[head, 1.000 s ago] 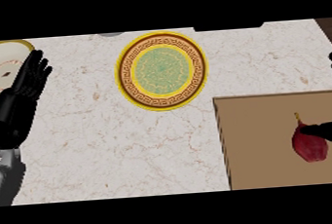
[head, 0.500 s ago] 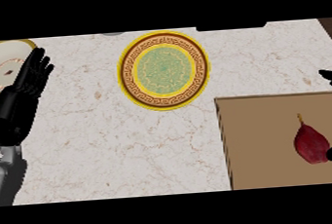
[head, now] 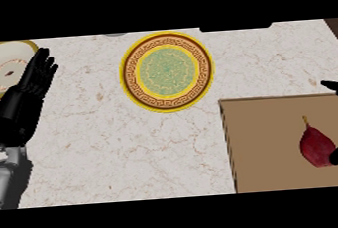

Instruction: Pick the pear from the tray and place it in the plate

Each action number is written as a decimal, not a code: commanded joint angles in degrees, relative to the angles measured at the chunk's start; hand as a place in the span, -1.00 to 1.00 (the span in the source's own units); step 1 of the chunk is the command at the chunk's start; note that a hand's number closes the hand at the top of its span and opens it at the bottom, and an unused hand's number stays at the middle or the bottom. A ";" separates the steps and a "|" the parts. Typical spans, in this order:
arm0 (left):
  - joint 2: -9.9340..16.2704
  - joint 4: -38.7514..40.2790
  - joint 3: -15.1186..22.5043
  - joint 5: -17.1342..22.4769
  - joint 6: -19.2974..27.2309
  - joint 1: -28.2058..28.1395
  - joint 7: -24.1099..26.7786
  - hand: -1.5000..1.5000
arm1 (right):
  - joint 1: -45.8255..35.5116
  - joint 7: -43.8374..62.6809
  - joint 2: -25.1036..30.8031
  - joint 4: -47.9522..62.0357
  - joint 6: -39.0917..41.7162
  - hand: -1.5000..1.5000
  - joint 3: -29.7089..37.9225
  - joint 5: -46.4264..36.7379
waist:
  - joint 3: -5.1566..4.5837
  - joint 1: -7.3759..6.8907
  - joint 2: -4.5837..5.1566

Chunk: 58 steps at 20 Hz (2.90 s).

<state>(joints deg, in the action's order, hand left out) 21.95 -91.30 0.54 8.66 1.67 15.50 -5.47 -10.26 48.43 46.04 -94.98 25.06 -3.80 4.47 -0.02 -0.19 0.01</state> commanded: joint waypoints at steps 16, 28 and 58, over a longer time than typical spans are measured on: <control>-1.99 -3.74 -4.47 -1.99 -5.11 -3.22 -2.23 0.00 | 2.43 -7.84 -11.73 13.14 6.28 -1.00 0.27 -14.39 | 0.02 0.08 -0.05; -4.95 2.78 -4.82 -5.93 -4.42 1.26 1.02 0.00 | 3.57 -21.39 -14.97 16.80 -4.39 1.00 0.05 -28.91 | 0.05 0.54 0.09; -4.30 -1.36 -6.68 -4.54 -7.09 -0.08 -2.62 0.00 | -19.28 -45.34 -16.23 11.75 -16.52 1.00 4.74 -31.60 | 0.00 0.18 -0.31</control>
<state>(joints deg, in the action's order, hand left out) 17.28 -90.91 -6.28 3.67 -4.78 15.76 -6.03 -27.17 1.89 32.30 -78.19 5.96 0.17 -31.20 -0.03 0.38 -0.30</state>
